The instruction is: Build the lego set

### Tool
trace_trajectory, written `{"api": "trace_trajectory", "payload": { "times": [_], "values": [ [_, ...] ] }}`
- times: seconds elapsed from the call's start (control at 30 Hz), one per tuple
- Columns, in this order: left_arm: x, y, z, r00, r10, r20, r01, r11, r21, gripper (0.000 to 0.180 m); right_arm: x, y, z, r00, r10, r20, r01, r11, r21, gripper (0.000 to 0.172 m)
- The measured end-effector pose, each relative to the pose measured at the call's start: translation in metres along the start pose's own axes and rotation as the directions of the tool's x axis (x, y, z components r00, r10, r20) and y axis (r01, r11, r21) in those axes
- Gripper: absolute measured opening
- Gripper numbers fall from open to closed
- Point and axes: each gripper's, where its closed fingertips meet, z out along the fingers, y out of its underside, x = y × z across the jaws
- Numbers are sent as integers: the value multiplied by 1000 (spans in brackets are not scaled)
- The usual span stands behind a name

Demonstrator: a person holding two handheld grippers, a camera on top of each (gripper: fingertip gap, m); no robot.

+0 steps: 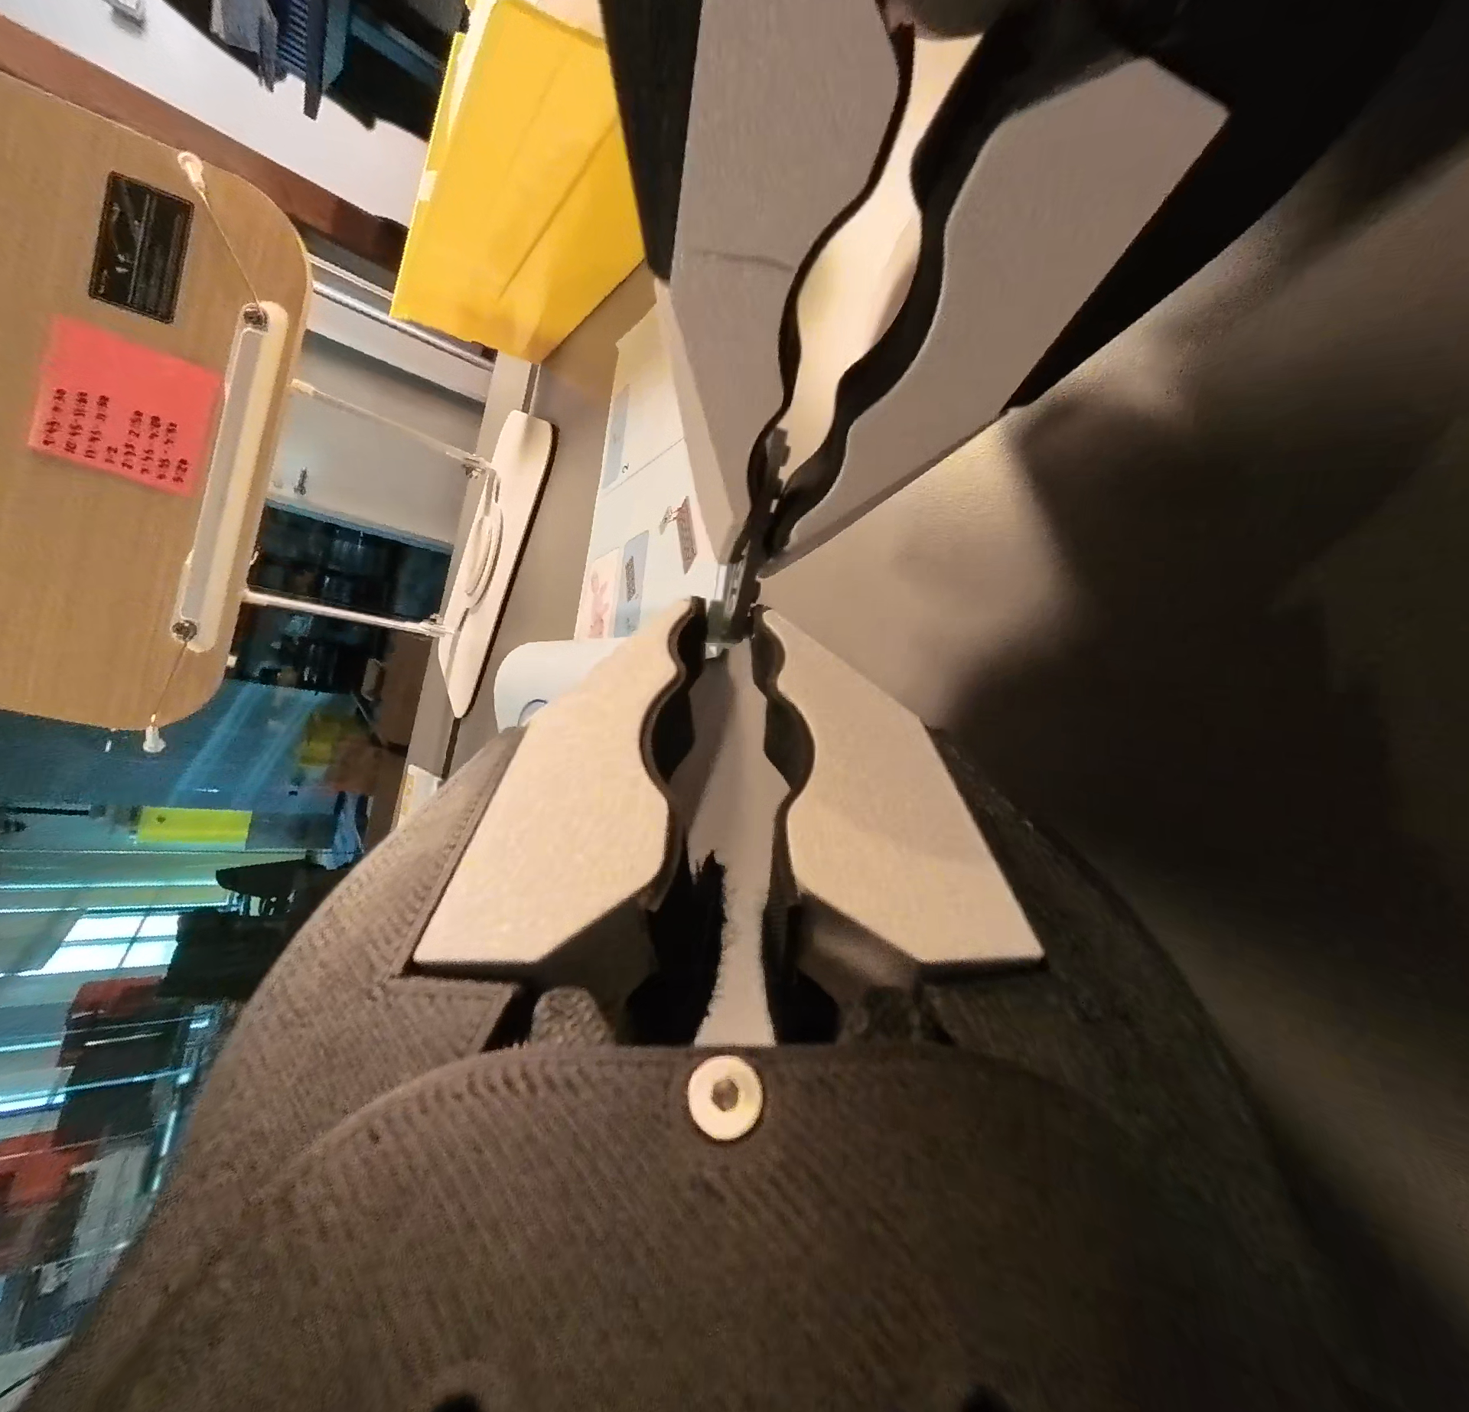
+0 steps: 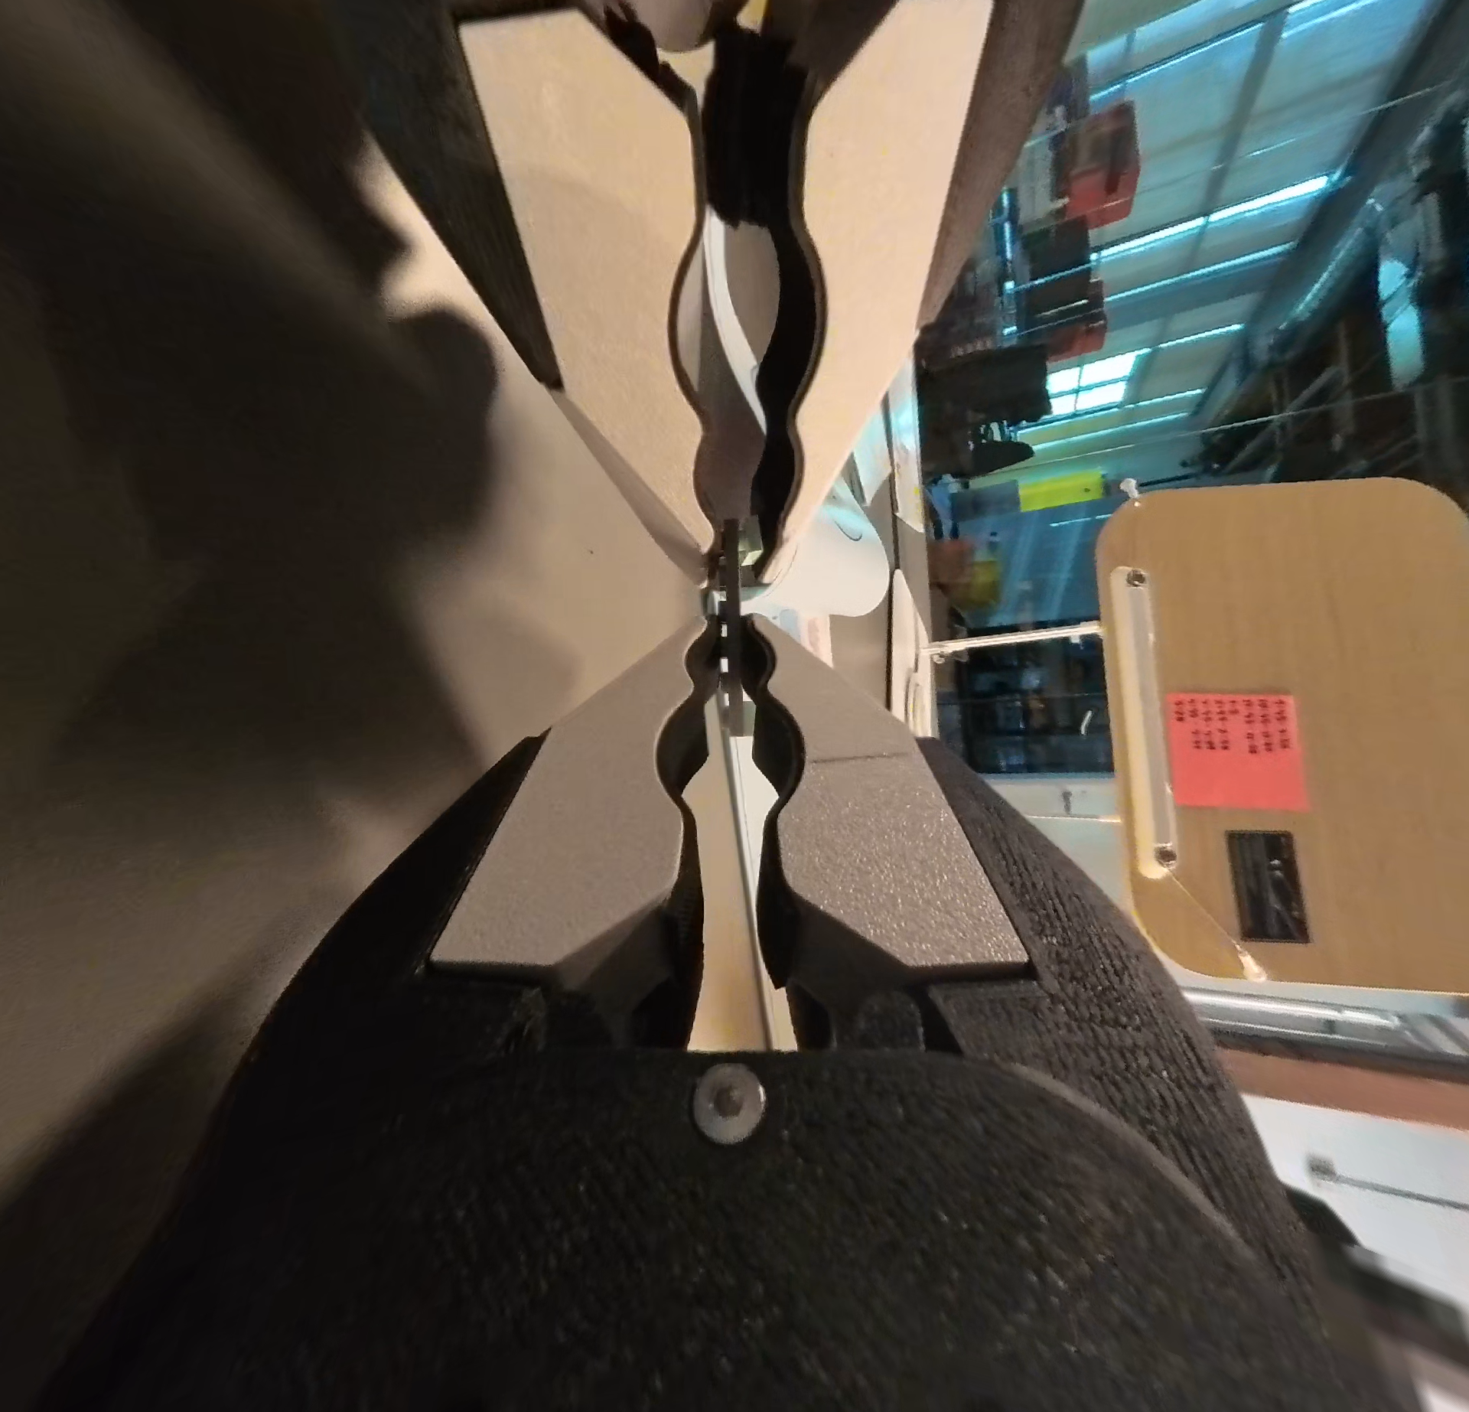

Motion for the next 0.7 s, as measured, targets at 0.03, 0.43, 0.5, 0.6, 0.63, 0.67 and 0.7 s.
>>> {"api": "trace_trajectory", "payload": {
  "times": [0.03, 0.43, 0.5, 0.6, 0.63, 0.67, 0.7],
  "values": [
    [1, 0, 0, 1000, -3, -5, 3, 1000, 5, 10, 0, 0, 0, 1000, 7, 5, -7, 1000, 2, 2],
    [10, 2, -3, 995, 76, -59, -76, 997, 0, 9, -10, -1, -1, 981, 142, 131, -147, 989, 27, 2],
    [15, 4, -2, 986, 158, -58, -159, 987, -12, 8, -14, 0, -1, 986, 94, 135, -98, 995, 19, 2],
    [18, 6, -3, 972, 227, -57, -229, 973, -31, 7, -17, 0, -1, 992, 30, 121, -31, 999, 11, 2],
    [19, 7, -2, 967, 251, -52, -253, 967, -39, 7, -18, 0, 0, 992, 30, 127, -32, 999, 10, 2],
    [20, 7, -2, 965, 258, -51, -260, 965, -42, 7, -19, 0, 0, 991, 33, 132, -35, 999, 11, 2],
    [20, 7, -2, 967, 248, -54, -251, 967, -41, 7, -19, 0, 0, 991, 34, 132, -36, 999, 15, 2]
  ]
}}
